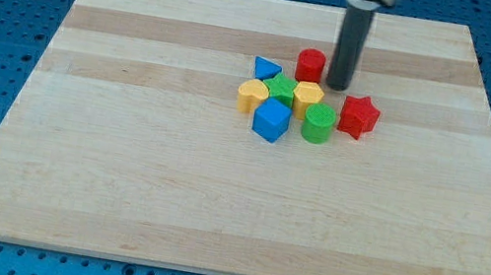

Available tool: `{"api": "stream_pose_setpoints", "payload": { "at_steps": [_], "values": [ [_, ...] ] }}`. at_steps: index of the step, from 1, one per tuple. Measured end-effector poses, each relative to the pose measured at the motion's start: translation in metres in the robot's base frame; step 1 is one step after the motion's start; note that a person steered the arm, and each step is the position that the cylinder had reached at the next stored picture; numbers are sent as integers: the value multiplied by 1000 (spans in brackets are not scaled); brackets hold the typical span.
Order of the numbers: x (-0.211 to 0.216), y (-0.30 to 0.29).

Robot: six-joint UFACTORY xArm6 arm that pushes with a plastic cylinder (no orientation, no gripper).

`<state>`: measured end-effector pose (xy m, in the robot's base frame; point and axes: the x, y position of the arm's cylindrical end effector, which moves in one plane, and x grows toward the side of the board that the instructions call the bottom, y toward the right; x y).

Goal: Slide the red star into the green circle and the yellow hexagon

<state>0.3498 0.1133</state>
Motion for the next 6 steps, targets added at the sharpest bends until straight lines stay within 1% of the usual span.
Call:
{"api": "stream_pose_setpoints", "payload": {
  "at_steps": [1, 2, 4, 6],
  "values": [
    [14, 77],
    [64, 84],
    [68, 34],
    [53, -8]
  ]
}}
